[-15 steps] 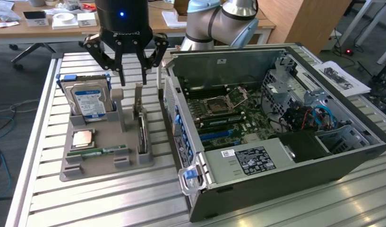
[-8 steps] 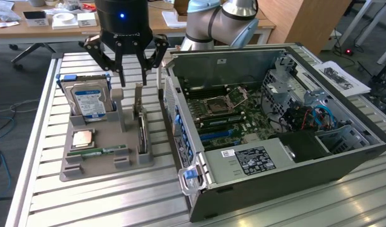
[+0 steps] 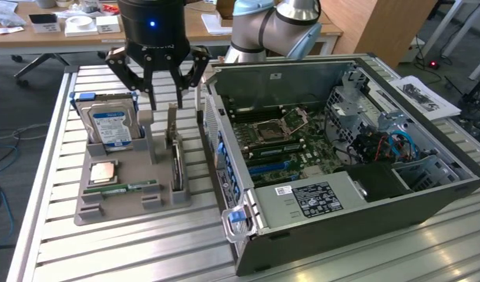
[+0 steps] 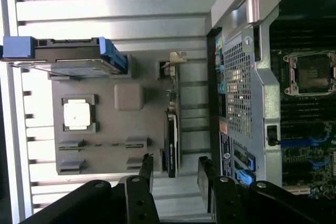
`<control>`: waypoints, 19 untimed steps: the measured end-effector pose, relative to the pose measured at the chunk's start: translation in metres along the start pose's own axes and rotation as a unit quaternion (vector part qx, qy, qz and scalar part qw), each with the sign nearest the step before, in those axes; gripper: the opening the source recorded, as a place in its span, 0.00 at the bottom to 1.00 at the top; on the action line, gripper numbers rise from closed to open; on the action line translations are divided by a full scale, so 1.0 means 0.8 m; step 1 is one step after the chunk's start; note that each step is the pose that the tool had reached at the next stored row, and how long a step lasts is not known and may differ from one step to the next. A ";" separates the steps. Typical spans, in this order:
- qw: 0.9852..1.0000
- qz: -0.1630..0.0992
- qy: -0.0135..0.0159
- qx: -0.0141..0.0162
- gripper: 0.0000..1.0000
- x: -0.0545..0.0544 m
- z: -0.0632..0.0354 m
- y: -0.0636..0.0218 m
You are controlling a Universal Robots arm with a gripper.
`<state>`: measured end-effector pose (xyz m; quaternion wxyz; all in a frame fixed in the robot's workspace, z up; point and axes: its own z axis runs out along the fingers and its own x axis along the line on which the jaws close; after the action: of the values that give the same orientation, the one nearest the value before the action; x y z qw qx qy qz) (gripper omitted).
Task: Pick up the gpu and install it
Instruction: 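Pick up the gpu and move the gpu toward the slot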
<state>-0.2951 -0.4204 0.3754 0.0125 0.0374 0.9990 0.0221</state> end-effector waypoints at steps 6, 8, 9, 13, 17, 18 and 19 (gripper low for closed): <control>1.000 0.000 0.000 0.000 0.47 0.000 0.010 0.000; 1.000 0.000 0.000 0.000 0.47 0.000 0.013 -0.001; 1.000 0.000 0.000 0.000 0.47 0.000 0.014 -0.001; 1.000 0.000 0.000 0.000 0.47 0.000 0.014 -0.001; 1.000 0.000 0.000 0.000 0.47 0.000 0.014 -0.001; 1.000 0.000 0.000 0.000 0.47 0.000 0.014 -0.001; 1.000 0.000 0.000 0.000 0.47 0.000 0.014 -0.001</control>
<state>-0.2950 -0.4203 0.3643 0.0125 0.0374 0.9990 0.0221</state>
